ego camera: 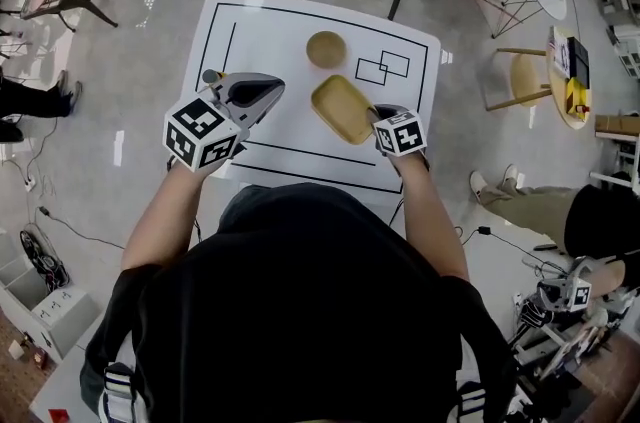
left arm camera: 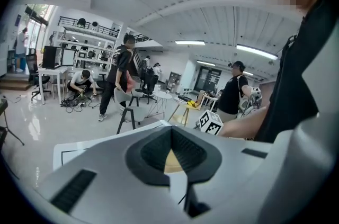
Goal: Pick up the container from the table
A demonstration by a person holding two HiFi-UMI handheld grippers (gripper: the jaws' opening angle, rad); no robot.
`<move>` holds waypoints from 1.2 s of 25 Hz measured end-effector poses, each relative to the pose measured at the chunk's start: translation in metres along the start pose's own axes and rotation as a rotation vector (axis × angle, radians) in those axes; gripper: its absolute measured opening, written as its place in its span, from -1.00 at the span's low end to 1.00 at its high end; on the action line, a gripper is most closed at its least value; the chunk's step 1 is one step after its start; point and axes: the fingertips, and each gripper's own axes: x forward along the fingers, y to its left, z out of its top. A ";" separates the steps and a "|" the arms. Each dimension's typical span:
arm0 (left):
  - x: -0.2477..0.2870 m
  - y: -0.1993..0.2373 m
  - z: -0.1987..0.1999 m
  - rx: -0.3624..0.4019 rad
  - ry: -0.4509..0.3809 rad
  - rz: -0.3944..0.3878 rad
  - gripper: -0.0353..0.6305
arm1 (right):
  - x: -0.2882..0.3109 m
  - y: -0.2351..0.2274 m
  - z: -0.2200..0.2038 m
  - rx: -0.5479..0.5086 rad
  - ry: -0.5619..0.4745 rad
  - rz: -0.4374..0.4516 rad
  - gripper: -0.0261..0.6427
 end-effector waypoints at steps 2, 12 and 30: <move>-0.002 -0.002 0.002 0.005 -0.003 -0.004 -0.87 | -0.004 0.002 0.000 0.000 -0.001 -0.001 -0.87; -0.009 -0.009 0.009 0.041 -0.005 -0.027 -0.87 | -0.023 0.002 0.013 0.003 -0.035 -0.031 -0.87; -0.015 -0.015 0.015 0.081 -0.005 -0.062 -0.87 | -0.040 0.005 0.011 0.032 -0.054 -0.059 -0.87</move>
